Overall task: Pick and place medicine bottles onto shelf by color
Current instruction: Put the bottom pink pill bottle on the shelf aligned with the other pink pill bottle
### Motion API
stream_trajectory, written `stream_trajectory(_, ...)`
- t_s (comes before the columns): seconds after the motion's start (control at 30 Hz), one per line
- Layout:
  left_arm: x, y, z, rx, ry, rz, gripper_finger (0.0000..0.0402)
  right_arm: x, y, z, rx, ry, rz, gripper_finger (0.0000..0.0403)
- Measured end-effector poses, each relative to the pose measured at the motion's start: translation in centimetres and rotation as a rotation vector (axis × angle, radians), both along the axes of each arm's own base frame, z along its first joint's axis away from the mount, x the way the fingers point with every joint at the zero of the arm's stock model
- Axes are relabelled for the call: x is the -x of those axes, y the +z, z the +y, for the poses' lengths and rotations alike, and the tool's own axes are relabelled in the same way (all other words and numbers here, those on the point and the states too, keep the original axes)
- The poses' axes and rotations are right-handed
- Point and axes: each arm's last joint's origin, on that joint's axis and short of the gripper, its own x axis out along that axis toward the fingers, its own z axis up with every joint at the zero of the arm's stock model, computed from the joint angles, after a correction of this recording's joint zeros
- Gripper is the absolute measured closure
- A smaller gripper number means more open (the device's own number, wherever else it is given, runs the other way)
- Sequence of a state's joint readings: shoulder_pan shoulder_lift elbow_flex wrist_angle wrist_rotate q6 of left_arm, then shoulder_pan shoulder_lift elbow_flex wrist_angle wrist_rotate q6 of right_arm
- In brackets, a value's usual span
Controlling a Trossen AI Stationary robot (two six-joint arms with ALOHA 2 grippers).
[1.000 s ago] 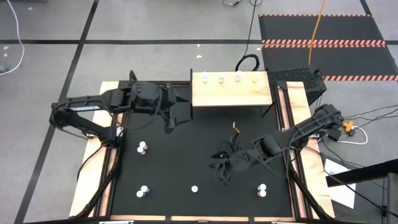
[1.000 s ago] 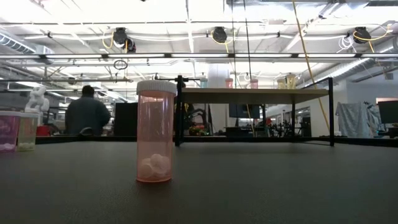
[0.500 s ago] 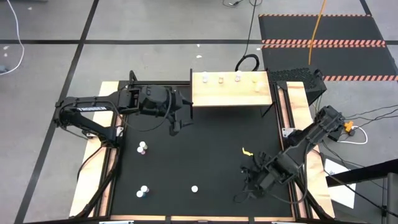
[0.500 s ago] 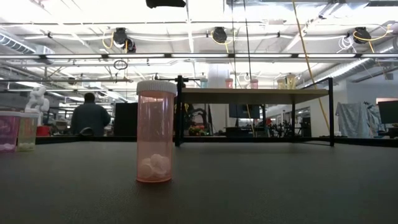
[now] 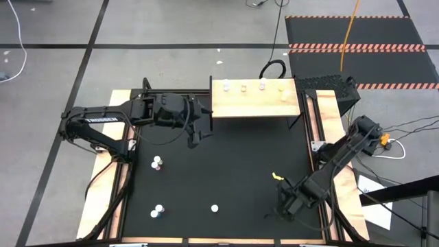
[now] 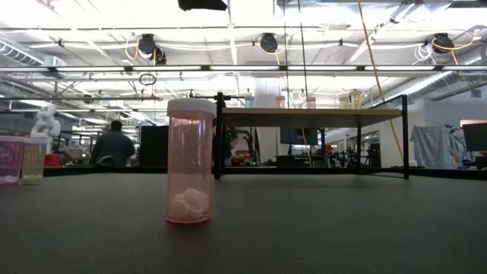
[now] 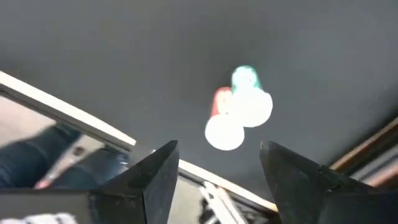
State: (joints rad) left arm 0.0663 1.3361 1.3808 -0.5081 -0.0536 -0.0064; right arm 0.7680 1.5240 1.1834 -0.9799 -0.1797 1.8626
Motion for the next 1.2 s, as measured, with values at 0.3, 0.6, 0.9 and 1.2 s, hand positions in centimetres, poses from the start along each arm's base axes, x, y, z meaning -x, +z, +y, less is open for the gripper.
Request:
stream_trajectory(0.3, -0.1, 0.4, 0.8, -0.005, 0.027, -0.040, 0.0009, 1.2, -0.7, -1.1, 0.003, -0.105, 0.004, 0.0179)
stream_trajectory(0.6, 0.0, 0.3, 1.3, -0.011, 0.042, -0.032, 0.0009, 2.0, 0.7, -1.5, -0.048, -0.114, -0.007, 0.0179)
stream_trajectory(0.9, 0.2, 0.1, 1.5, -0.011, 0.047, -0.005, 0.0009, 0.0, 0.9, -2.9, 0.068, 0.089, -0.254, 0.0179)
stream_trajectory(1.2, 2.9, 0.8, 0.5, 0.084, 0.127, 0.048, 0.0009, -3.3, 1.0, -7.3, 0.267, 0.413, -0.399, 0.0179)
